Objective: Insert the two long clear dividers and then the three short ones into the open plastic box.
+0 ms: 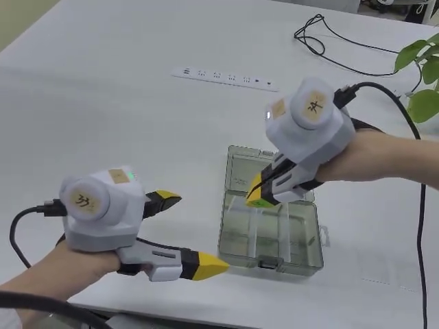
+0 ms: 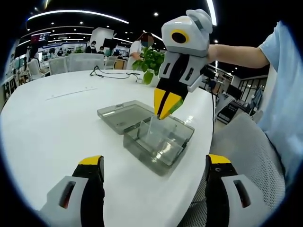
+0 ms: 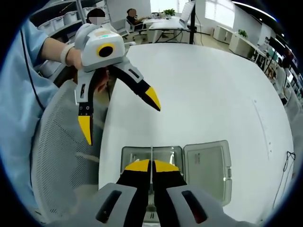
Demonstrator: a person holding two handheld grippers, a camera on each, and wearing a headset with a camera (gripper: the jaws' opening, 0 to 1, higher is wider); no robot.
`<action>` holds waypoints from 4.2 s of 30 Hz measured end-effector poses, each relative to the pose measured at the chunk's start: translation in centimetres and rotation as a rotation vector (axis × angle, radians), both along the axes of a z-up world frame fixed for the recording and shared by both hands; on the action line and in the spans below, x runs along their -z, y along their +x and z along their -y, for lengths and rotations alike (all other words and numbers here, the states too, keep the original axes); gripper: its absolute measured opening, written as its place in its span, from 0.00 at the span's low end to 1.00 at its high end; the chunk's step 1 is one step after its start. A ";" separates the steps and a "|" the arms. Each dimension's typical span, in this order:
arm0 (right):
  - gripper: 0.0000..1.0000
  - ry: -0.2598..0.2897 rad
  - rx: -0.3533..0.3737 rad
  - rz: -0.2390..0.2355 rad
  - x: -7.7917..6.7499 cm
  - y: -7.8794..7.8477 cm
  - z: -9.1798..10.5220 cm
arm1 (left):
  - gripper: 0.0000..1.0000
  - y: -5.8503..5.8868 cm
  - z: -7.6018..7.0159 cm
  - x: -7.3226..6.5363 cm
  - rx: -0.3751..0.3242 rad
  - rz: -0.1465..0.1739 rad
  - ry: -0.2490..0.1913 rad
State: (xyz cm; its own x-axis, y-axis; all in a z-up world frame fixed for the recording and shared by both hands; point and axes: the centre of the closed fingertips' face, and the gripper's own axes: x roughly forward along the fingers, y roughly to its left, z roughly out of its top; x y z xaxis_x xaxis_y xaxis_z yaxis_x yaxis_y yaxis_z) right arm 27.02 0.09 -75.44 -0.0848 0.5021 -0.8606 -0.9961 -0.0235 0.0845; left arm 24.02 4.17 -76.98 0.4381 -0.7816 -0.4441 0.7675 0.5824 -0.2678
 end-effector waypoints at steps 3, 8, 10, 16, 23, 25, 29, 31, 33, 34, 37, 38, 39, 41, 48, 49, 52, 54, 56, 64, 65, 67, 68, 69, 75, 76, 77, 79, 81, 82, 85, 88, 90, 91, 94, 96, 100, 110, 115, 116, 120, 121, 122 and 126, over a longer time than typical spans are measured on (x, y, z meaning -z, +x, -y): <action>0.02 0.008 0.004 0.006 0.2 0.1 -0.1 | 0.90 0.0 -0.1 0.0 -0.004 -0.001 0.000; 0.02 0.031 0.014 0.023 0.9 0.1 -0.2 | 0.90 -0.1 -0.1 0.3 -0.008 -0.010 0.002; 0.02 0.027 0.013 0.032 1.3 0.0 -0.2 | 0.89 -0.2 0.0 0.3 -0.003 -0.009 0.001; 0.02 0.039 0.024 0.032 2.0 0.0 -0.4 | 0.89 -0.4 0.1 0.4 0.004 -0.015 0.003; 0.02 0.038 0.021 0.035 2.7 0.0 -0.5 | 0.89 -0.3 0.1 0.3 0.003 -0.014 0.005; 0.02 0.031 0.019 0.033 3.0 -0.1 -0.6 | 0.89 -0.4 0.1 0.3 0.004 -0.014 0.006; 0.02 0.008 0.010 0.033 3.6 -0.2 -0.8 | 0.89 -0.4 0.1 0.3 0.005 -0.014 0.008; 0.02 -0.007 -0.002 0.039 4.0 -0.3 -0.8 | 0.89 -0.3 0.0 0.3 0.004 -0.013 0.008; 0.02 -0.019 0.000 0.037 4.4 -0.2 -0.9 | 0.89 -0.4 0.0 0.3 0.003 -0.013 0.009; 0.02 -0.024 0.001 0.036 4.5 -0.2 -0.9 | 0.89 -0.4 -0.1 0.3 0.003 -0.014 0.009; 0.02 -0.036 -0.001 0.035 4.8 -0.2 -0.9 | 0.89 -0.3 -0.1 0.2 0.000 -0.010 0.008; 0.02 -0.040 0.002 0.034 4.8 -0.2 -0.8 | 0.89 -0.3 -0.1 0.2 0.000 -0.010 0.007; 0.02 -0.040 0.001 0.035 4.8 -0.2 -0.8 | 0.89 -0.3 -0.2 0.2 -0.002 -0.009 0.006; 0.02 -0.044 0.002 0.037 4.8 -0.2 -0.8 | 0.89 -0.3 -0.1 0.2 -0.003 -0.008 0.004; 0.02 -0.061 0.005 0.041 5.3 -0.2 -0.8 | 0.89 -0.4 0.2 0.1 0.002 -0.007 0.001; 0.02 -0.061 0.003 0.045 5.3 -0.3 -0.8 | 0.89 -0.4 0.2 0.1 0.003 -0.007 0.001; 0.02 -0.061 0.002 0.047 5.3 -0.2 -0.8 | 0.89 -0.4 0.2 0.1 0.004 -0.003 0.001; 0.02 -0.062 -0.001 0.049 5.3 -0.2 -0.8 | 0.88 -0.4 0.3 0.0 0.007 -0.002 0.003; 0.02 -0.063 -0.004 0.053 5.3 -0.3 -0.7 | 0.88 -0.4 0.3 -0.1 0.009 0.000 0.003; 0.04 -0.040 -0.035 0.075 5.2 -0.4 -0.6 | 0.88 -0.4 0.3 -0.3 0.010 0.006 0.007; 0.07 -0.034 -0.033 0.070 5.2 -0.6 -0.5 | 0.88 -0.4 0.3 -0.3 0.012 0.007 0.010; 0.16 -0.001 -0.022 0.066 5.0 -0.8 -0.6 | 0.88 -0.5 0.3 -0.3 0.017 0.006 0.013; 0.17 0.009 -0.016 0.069 4.9 -0.8 -0.6 | 0.88 -0.6 0.3 -0.3 0.020 0.006 0.015; 0.17 0.022 -0.004 0.078 4.8 -0.7 -0.5 | 0.88 -0.7 0.3 -0.3 0.025 0.006 0.020; 0.33 0.113 0.028 0.086 3.7 -1.0 -0.2 | 0.88 -0.9 0.1 -0.1 0.031 0.002 0.030; 0.38 0.123 0.028 0.089 3.6 -1.0 -0.2 | 0.88 -0.9 0.1 -0.1 0.030 0.002 0.029; 0.42 0.147 0.032 0.090 3.4 -1.1 -0.3 | 0.88 -0.9 0.1 -0.1 0.031 0.003 0.029; 0.55 0.193 0.045 0.105 3.0 -1.1 -0.3 | 0.88 -0.9 0.1 -0.1 0.033 0.002 0.031; 0.64 0.191 0.037 0.116 3.0 -1.4 0.1 | 0.88 -1.0 0.1 0.0 0.036 0.001 0.035; 0.68 0.198 0.034 0.118 2.9 -1.5 0.2 | 0.88 -1.0 0.1 0.0 0.038 0.002 0.037; 0.80 0.225 0.044 0.120 2.8 -1.8 0.3 | 0.88 -1.0 0.2 -0.1 0.041 0.003 0.038; 0.90 0.263 0.075 0.124 2.4 -1.7 0.4 | 0.88 -1.0 0.3 -0.3 0.044 0.009 0.037; 0.97 0.275 0.099 0.110 2.3 -1.8 0.5 | 0.88 -0.9 0.4 -0.4 0.046 0.013 0.037; 1.00 0.281 0.104 0.108 2.2 -1.8 0.5 | 0.88 -0.8 0.4 -0.5 0.046 0.015 0.037; 1.00 0.302 0.126 0.112 1.8 -1.8 1.0 | 0.88 -0.7 0.6 -0.6 0.047 0.019 0.034; 1.00 0.309 0.145 0.118 1.7 -1.6 1.4 | 0.88 -0.7 0.8 -0.6 0.057 0.021 0.039; 1.00 0.324 0.190 0.118 1.4 -1.3 2.5 | 0.89 -0.5 0.9 -0.8 0.059 0.025 0.038; 1.00 0.311 0.276 0.133 1.4 -0.9 6.6 | 0.89 -0.4 0.9 -1.1 0.064 0.036 0.042; 1.00 0.293 0.331 0.136 1.6 -0.8 9.2 | 0.89 -0.4 0.8 -1.2 0.060 0.038 0.041; 1.00 0.291 0.336 0.136 1.7 -0.8 9.6 | 0.89 -0.4 0.8 -1.1 0.060 0.038 0.041; 0.99 0.266 0.361 0.135 2.1 -1.0 11.8 | 0.89 -0.5 0.8 -1.2 0.058 0.039 0.041; 0.99 0.259 0.388 0.134 2.2 -1.0 12.5 | 0.90 -0.5 0.8 -1.3 0.055 0.041 0.037; 0.99 0.253 0.392 0.130 2.3 -1.1 13.0 | 0.90 -0.5 0.7 -1.3 0.053 0.042 0.035; 0.98 0.220 0.428 0.128 2.8 -1.3 15.7 | 0.90 -0.5 0.7 -1.4 0.052 0.046 0.034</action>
